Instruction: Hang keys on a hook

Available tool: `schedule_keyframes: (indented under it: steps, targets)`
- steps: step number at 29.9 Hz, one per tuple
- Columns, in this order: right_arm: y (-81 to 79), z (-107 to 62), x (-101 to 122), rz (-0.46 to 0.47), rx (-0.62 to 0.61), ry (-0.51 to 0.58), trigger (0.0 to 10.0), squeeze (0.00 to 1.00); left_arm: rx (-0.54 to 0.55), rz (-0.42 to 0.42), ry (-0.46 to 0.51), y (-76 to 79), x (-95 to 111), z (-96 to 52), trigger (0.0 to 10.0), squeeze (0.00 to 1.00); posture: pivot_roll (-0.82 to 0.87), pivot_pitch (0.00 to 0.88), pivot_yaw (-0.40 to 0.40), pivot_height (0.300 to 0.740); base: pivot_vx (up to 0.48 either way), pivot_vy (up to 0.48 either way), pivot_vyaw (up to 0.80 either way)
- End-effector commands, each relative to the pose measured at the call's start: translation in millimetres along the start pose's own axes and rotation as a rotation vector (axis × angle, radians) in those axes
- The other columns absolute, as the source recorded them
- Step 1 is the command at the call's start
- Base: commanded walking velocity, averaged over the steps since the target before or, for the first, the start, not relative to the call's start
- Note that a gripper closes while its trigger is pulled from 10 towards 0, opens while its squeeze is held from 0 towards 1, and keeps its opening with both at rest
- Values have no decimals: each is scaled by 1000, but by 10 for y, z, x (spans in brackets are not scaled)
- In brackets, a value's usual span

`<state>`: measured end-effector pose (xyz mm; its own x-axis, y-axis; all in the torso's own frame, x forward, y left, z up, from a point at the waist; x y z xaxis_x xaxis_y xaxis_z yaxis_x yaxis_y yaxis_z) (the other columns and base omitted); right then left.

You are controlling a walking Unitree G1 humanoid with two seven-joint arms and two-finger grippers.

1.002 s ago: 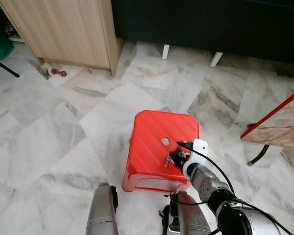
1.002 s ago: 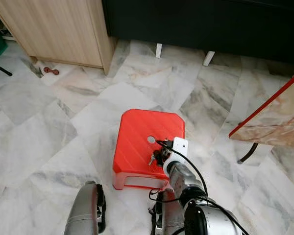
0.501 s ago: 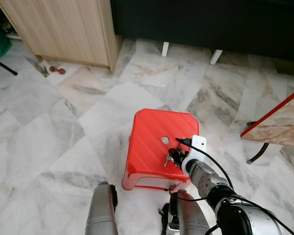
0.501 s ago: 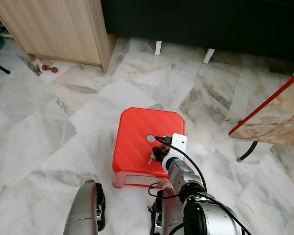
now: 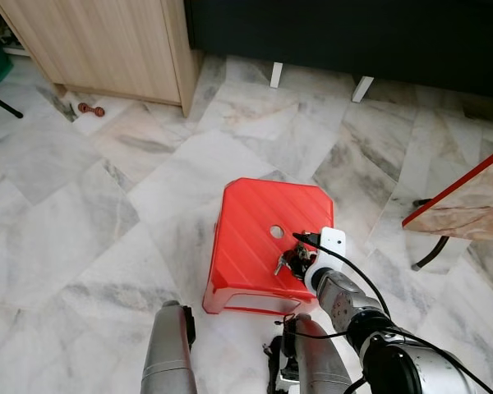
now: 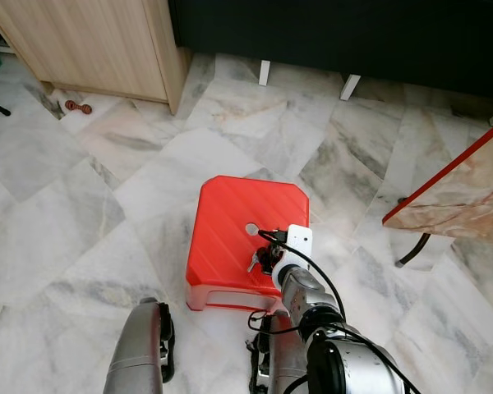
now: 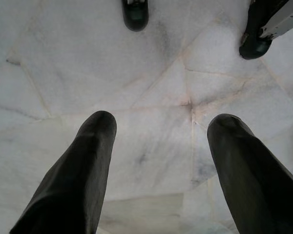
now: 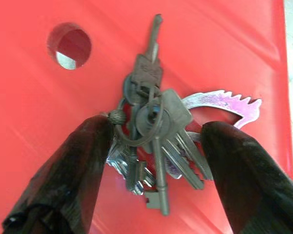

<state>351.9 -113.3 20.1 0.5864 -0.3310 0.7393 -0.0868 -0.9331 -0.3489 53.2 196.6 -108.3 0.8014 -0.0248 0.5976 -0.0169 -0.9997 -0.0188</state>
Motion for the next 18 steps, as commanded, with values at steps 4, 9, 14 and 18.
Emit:
schedule_keyframes:
  steps: [4, 9, 14, 18]
  targets:
    - [99, -16, -178, -7, -27, -55, 0, 0, -49, -24, -89, 208, -265, -121, 10000, 0, 166, 451, -129, 650, 0, 0, 0]
    - [118, -20, -199, -11, -29, -65, 0, 0, -62, -27, -96, 259, -287, -136, 10000, 0, 161, 456, -130, 650, 0, 0, 0]
    - [132, -23, -203, -15, -30, -66, 0, 0, -60, -27, -92, 257, -267, -126, 10000, 0, 161, 454, -130, 650, 0, 0, 0]
    - [96, -18, -189, -12, -12, -60, 0, 0, -56, -24, -90, 237, -238, -107, 10000, 0, 160, 446, -129, 650, 0, 0, 0]
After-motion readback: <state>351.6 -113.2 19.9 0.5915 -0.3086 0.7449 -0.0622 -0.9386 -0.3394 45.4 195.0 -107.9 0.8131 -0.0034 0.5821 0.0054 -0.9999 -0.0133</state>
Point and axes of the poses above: a point about 5 cm out from each wrist's last joint towards the gripper, its own z axis pointing out of the wrist towards the gripper, its own x axis along the axis of the wrist's last joint, y = z × x, the point moved 2 cm from there along z, pointing out of the wrist towards the gripper, and after that the axes turned 3 degrees about z, right-handed, at the moved point
